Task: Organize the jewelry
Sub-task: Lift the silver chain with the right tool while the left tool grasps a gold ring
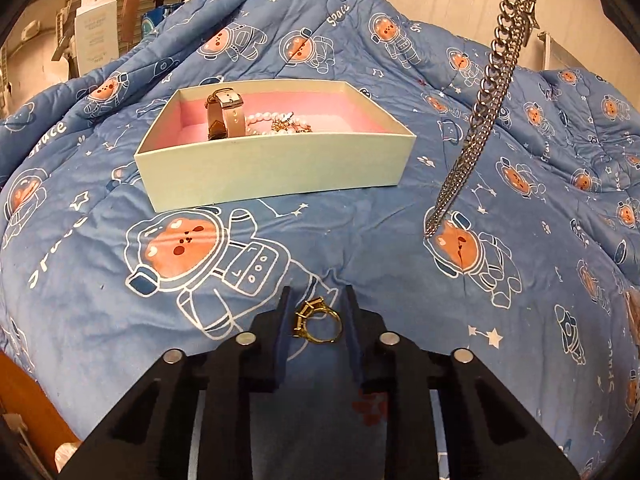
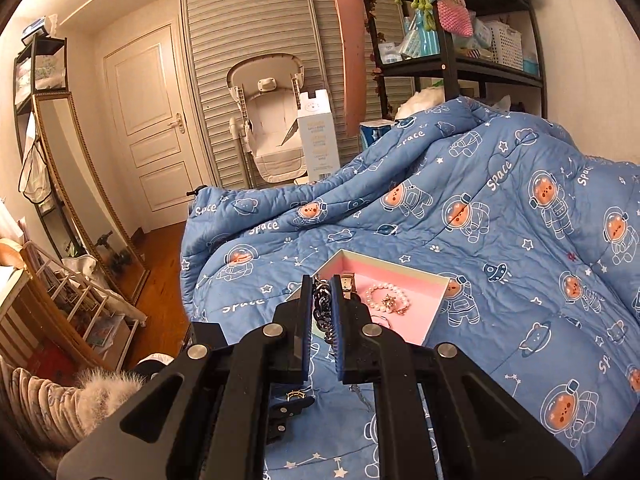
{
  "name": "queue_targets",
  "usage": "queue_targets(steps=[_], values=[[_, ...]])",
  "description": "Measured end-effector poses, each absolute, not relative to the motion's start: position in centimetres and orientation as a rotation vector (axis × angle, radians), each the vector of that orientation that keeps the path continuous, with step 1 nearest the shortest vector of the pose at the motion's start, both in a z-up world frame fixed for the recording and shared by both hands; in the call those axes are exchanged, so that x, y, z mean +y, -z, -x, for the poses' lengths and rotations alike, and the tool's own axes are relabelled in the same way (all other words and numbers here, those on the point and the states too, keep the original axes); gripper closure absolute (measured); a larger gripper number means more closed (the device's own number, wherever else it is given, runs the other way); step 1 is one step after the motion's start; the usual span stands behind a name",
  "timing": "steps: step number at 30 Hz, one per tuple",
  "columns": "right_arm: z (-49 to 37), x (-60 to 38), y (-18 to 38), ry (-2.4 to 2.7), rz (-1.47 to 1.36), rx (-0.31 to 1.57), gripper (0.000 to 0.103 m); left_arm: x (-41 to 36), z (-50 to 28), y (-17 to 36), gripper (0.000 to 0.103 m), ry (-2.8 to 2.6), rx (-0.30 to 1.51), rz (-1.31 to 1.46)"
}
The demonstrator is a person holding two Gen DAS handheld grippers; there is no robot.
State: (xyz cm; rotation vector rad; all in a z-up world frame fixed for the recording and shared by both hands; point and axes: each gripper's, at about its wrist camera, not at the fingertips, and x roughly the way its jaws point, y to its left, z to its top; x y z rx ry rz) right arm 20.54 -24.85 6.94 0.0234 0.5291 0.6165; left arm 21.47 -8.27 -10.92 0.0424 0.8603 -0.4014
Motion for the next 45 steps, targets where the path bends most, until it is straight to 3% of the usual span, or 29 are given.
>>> queue_targets(steps=[18,20,31,32,35,45], values=[[-21.0,-25.1,-6.6,-0.631,-0.050,0.544,0.094,-7.6,-19.8,7.9,0.081,0.433,0.829,-0.036],[-21.2,-25.1,-7.0,-0.640,-0.051,0.540,0.094,-7.2,-19.8,7.1,0.097,0.436,0.822,-0.029],[-22.1,-24.6,-9.6,-0.669,-0.047,0.491,0.094,-4.9,-22.6,2.2,0.097,0.465,0.769,0.025],[-22.0,-24.5,-9.6,-0.669,-0.045,0.490,0.094,-5.0,-22.4,2.2,0.096,0.463,0.760,0.015],[-22.0,-24.6,-9.4,-0.661,-0.045,0.497,0.094,-5.8,-21.8,3.6,0.062,0.480,0.783,-0.009],[-22.2,-24.9,-9.5,-0.642,-0.046,0.500,0.094,-9.0,-20.7,10.9,0.064,0.502,0.910,-0.105]])
